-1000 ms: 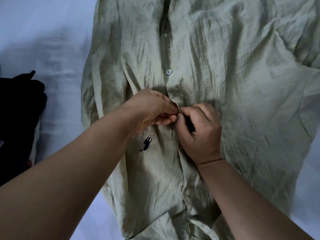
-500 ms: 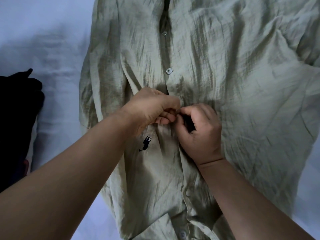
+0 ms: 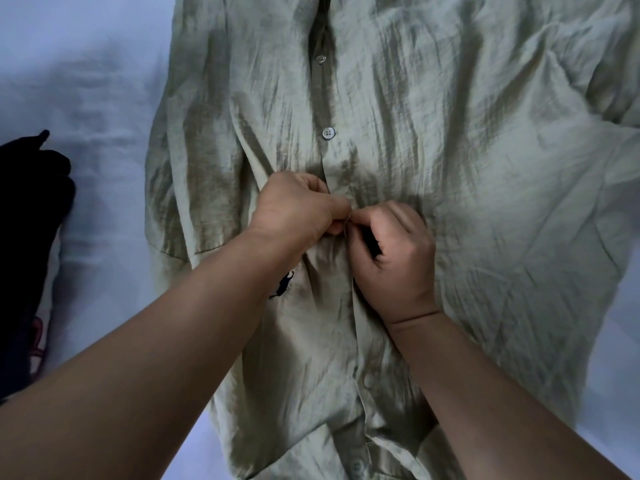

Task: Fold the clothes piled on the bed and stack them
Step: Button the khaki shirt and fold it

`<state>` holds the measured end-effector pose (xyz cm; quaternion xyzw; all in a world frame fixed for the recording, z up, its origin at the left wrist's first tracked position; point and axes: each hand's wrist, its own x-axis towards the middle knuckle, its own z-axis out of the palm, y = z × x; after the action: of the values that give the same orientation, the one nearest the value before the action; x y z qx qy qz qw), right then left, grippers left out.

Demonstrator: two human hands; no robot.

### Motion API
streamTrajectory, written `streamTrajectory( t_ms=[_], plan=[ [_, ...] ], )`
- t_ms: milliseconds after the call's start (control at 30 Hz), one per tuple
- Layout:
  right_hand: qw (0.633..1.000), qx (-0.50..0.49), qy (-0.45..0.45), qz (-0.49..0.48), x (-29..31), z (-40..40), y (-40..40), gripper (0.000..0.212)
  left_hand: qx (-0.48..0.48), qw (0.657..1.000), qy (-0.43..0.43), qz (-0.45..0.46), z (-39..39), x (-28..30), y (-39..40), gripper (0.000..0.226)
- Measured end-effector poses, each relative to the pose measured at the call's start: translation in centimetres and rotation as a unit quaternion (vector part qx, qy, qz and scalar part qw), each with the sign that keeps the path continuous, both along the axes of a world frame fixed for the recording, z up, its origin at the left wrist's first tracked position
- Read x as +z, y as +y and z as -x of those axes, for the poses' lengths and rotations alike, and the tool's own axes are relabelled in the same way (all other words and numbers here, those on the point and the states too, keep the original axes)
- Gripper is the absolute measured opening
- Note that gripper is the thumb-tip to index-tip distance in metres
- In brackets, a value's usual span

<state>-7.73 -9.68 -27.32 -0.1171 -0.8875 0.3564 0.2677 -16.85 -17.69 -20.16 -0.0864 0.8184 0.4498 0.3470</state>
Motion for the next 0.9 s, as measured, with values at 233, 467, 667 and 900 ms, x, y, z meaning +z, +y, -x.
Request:
streamTrajectory(
  t_ms=[233, 467, 667, 900],
  plan=[
    [1.000, -0.004, 0.011, -0.002, 0.0, 0.0, -0.1, 0.012, -0.022, 0.999, 0.020, 0.033, 0.2, -0.3, 0.2, 0.018],
    [1.000, -0.005, -0.004, -0.005, 0.1, 0.1, 0.0, 0.007, -0.041, 0.998, 0.037, 0.022, 0.1, -0.6, -0.2, 0.018],
    [1.000, 0.001, -0.019, 0.001, 0.2, 0.1, -0.2, 0.011, -0.014, 0.999, 0.027, -0.012, 0.0, -0.9, -0.2, 0.021],
    [0.999, 0.004, -0.029, -0.037, 0.3, 0.1, -0.2, 0.019, -0.029, 0.998, 0.042, -0.033, 0.1, -1.2, -0.7, 0.028]
  ],
)
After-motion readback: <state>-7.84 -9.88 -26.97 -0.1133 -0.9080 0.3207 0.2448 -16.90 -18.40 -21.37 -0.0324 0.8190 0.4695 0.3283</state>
